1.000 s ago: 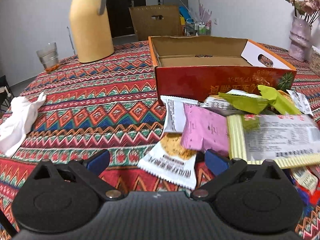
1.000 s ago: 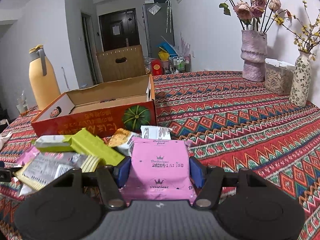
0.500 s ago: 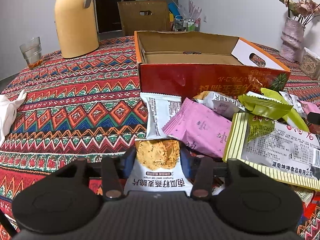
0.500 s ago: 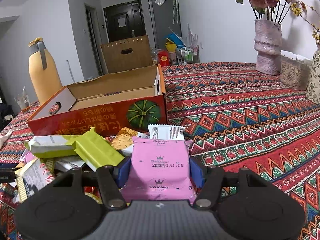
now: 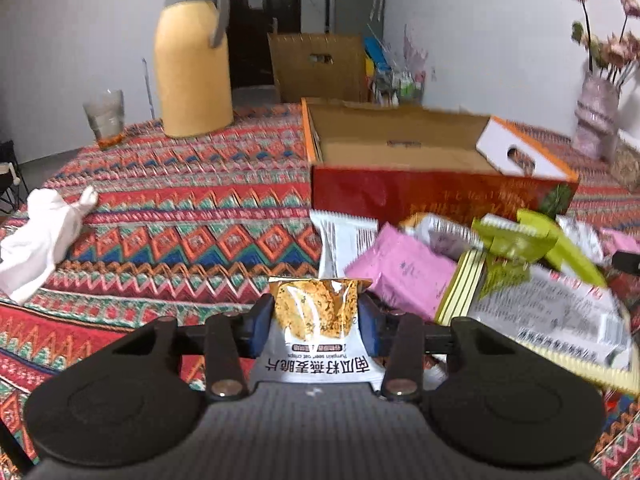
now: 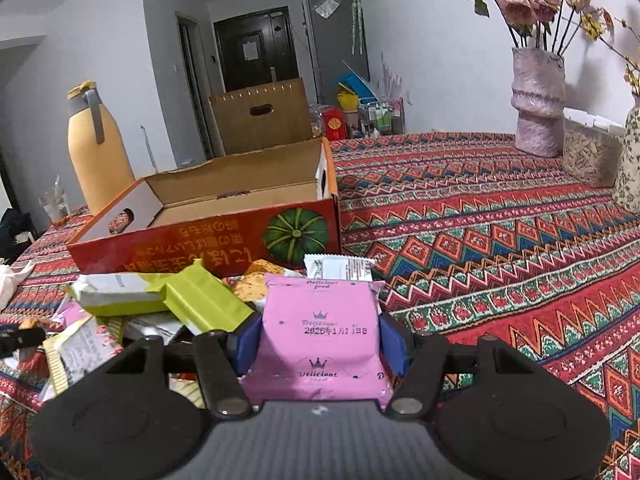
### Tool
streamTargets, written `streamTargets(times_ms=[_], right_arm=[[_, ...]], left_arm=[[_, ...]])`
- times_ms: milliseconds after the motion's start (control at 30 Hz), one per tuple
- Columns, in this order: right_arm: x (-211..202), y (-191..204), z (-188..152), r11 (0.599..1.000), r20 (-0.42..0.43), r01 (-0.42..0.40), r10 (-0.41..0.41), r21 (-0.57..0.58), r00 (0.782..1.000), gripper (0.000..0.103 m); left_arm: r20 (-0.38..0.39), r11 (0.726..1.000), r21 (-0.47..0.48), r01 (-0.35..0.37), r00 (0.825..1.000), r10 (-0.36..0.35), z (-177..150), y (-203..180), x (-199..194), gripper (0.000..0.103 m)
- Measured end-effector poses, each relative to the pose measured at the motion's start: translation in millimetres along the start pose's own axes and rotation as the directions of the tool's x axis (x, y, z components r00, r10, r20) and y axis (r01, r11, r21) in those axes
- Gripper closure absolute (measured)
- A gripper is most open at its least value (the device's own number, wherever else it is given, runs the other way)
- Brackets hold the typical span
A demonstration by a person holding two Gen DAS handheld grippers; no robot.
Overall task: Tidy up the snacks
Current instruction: 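Lower both held packets into the cardboard box and open both tools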
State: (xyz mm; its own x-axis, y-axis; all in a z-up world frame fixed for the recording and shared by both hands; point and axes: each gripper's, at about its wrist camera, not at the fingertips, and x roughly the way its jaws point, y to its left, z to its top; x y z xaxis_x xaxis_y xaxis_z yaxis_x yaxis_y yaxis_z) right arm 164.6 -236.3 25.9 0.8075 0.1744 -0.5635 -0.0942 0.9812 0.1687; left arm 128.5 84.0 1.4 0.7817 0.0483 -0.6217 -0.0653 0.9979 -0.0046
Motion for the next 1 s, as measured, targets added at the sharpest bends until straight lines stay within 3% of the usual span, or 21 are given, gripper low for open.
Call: streamTargets(times_ms=[467,1000], right_arm=[[-7.6,21.8,22.7,0.998,0.065,-0.044,0.048,-0.054,0.997,0.042],[33.0,58.1,79.0,0.987,0.12,-0.091,0.107,-0.135,0.987,0.042]], left_arm=[[0.144,0.998,-0.066,0.019,0.99,-0.01,37.0,-15.3,-29.5,0.058],[0.202,0.995,-0.097,0.011,0.979,0.009,98.8,-38.4,1.3,0.058]])
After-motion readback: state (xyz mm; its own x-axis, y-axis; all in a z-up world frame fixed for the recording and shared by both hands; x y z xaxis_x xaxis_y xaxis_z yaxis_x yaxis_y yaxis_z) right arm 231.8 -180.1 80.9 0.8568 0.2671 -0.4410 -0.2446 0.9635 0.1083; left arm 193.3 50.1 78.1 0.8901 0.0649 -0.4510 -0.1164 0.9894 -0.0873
